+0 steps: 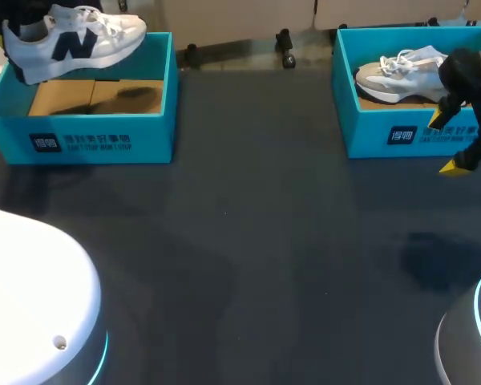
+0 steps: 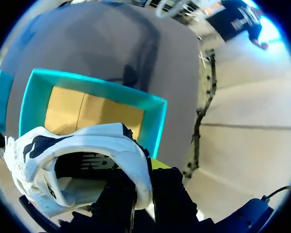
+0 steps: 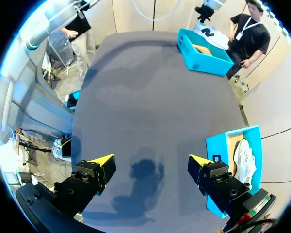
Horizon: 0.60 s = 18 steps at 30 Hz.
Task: Take the shoe out of the shoebox, open the shoe tongue, remove and reinsert the insole, then place the shoe into the shoebox
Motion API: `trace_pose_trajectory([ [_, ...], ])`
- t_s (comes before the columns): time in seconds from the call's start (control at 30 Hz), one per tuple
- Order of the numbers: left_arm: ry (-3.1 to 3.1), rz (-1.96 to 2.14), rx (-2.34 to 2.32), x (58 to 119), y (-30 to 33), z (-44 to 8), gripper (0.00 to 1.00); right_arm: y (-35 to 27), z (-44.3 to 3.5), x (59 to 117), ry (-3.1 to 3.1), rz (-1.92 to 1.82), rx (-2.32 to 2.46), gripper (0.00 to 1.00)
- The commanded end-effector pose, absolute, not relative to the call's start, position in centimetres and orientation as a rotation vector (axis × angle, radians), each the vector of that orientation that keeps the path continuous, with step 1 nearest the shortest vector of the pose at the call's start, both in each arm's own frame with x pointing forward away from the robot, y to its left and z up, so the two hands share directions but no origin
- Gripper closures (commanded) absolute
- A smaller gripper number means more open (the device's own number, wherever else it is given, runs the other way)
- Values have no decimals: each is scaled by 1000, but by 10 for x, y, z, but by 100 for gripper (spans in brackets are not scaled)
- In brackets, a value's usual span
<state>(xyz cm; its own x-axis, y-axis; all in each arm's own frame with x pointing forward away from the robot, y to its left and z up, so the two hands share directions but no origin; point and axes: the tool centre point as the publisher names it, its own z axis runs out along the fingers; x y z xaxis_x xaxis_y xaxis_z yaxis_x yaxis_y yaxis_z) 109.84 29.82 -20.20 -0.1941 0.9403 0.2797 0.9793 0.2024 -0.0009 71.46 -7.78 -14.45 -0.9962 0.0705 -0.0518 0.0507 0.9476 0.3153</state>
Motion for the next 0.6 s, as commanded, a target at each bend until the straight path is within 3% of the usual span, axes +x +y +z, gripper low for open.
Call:
trace_pose_trajectory([
  [0.03, -1969, -252, -2350, 1088, 306, -203, 100, -77, -145, 716, 3042, 486, 96, 0],
  [0.6, -1975, -369, -2358, 1082, 302, -201, 100, -77, -145, 716, 3042, 486, 96, 0],
])
